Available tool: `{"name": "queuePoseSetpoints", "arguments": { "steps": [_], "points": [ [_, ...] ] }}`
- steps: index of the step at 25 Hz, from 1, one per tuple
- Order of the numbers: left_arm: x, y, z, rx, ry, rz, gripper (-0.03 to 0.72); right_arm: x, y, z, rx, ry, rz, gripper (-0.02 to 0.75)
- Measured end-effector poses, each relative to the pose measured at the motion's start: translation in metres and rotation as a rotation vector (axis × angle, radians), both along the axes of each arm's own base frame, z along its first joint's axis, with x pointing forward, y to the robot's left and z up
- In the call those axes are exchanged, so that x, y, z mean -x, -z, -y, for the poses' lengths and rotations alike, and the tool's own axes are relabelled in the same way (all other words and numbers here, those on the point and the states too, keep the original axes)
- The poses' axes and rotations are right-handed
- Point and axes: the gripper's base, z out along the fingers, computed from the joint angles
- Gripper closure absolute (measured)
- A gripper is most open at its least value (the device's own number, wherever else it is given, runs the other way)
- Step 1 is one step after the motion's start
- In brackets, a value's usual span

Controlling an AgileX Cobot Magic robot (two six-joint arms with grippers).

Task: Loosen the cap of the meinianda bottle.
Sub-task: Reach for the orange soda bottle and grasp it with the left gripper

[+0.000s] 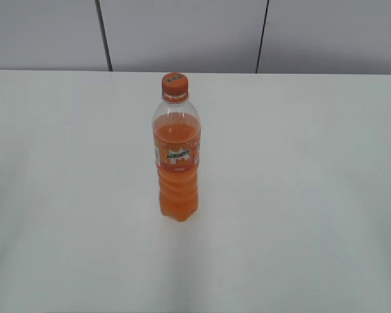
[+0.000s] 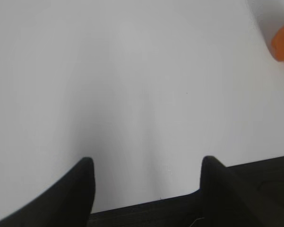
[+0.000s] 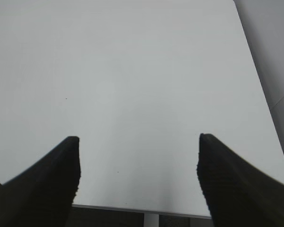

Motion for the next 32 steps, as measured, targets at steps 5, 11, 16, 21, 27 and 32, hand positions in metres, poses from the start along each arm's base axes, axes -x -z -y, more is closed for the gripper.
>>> {"name": "queuePoseSetpoints", "arguments": {
  "steps": [5, 11, 16, 21, 27, 32],
  "points": [
    [0.0, 0.0, 0.0, 0.0, 0.0, 0.0, 0.277, 0.0, 0.0, 0.0, 0.0, 0.0, 0.0, 0.16],
    [-0.001, -0.005, 0.001, 0.009, 0.001, 0.027, 0.305, 0.0, 0.0, 0.0, 0.0, 0.0, 0.0, 0.16],
    [-0.008, -0.022, 0.001, 0.019, 0.0, 0.175, 0.312, 0.0, 0.0, 0.0, 0.0, 0.0, 0.0, 0.16],
    [-0.018, -0.04, 0.001, 0.029, -0.003, 0.405, 0.312, 0.0, 0.0, 0.0, 0.0, 0.0, 0.0, 0.16],
    [-0.025, -0.062, 0.002, 0.052, -0.004, 0.651, 0.314, 0.0, 0.0, 0.0, 0.0, 0.0, 0.0, 0.16],
    [-0.029, -0.063, 0.002, 0.062, -0.004, 0.766, 0.314, 0.0, 0.0, 0.0, 0.0, 0.0, 0.0, 0.16]
  ]
}}
